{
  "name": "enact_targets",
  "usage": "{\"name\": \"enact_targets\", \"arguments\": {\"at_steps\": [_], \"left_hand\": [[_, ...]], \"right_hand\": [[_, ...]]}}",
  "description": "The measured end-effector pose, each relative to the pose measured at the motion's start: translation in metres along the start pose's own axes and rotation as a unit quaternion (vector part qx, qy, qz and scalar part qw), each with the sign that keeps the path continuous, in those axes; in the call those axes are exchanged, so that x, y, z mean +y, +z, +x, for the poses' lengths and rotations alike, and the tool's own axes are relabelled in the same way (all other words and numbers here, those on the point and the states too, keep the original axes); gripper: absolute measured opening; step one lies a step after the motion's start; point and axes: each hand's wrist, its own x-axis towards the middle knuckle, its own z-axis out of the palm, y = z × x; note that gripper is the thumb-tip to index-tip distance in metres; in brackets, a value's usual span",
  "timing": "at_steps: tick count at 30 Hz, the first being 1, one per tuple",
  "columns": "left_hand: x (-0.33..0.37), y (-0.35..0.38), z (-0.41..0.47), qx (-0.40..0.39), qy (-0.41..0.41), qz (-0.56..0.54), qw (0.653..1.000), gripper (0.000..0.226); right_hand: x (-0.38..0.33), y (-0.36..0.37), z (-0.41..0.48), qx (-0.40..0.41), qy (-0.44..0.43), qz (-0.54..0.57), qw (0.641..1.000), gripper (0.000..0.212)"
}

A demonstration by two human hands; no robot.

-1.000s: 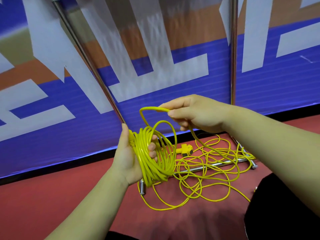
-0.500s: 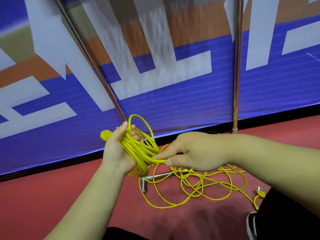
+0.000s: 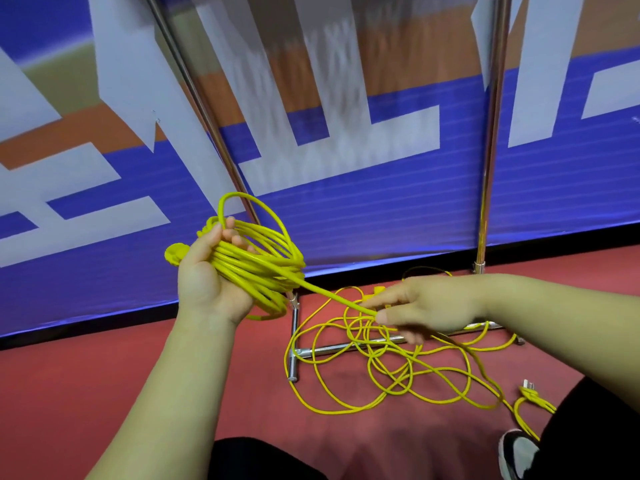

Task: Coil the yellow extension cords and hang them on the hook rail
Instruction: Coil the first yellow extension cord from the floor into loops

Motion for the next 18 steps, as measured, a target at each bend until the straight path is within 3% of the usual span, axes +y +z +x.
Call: {"name": "enact_targets", "arguments": {"at_steps": [3, 6, 8, 10, 13, 18], "left_hand": [[0.006, -0.007, -0.006, -0.043, -0.021, 0.000, 0.999, 0.019], [0.002, -0.011, -0.011, -0.078, -0.072, 0.032, 0.994, 0.034], [-0.003, -0.012, -0.014, -0.088, -0.097, 0.057, 0.990, 0.041], [-0.011, -0.008, -0.017, -0.084, -0.100, 0.097, 0.987, 0.033], [-0.022, -0.002, -0.023, -0.081, -0.083, 0.177, 0.977, 0.031], [-0.035, -0.002, -0.027, -0.093, -0.112, 0.233, 0.962, 0.045]], "right_hand": [[0.008, -0.001, -0.001, 0.028, 0.073, 0.006, 0.997, 0.043], [0.003, -0.004, 0.006, 0.141, 0.118, 0.101, 0.978, 0.056], [-0.007, -0.009, 0.010, 0.185, 0.110, 0.225, 0.950, 0.048], [-0.024, -0.018, 0.013, 0.223, 0.070, 0.360, 0.903, 0.032], [-0.056, -0.030, 0.005, 0.282, -0.002, 0.437, 0.854, 0.012], [-0.079, -0.021, -0.002, 0.246, -0.131, 0.302, 0.912, 0.009]]}}
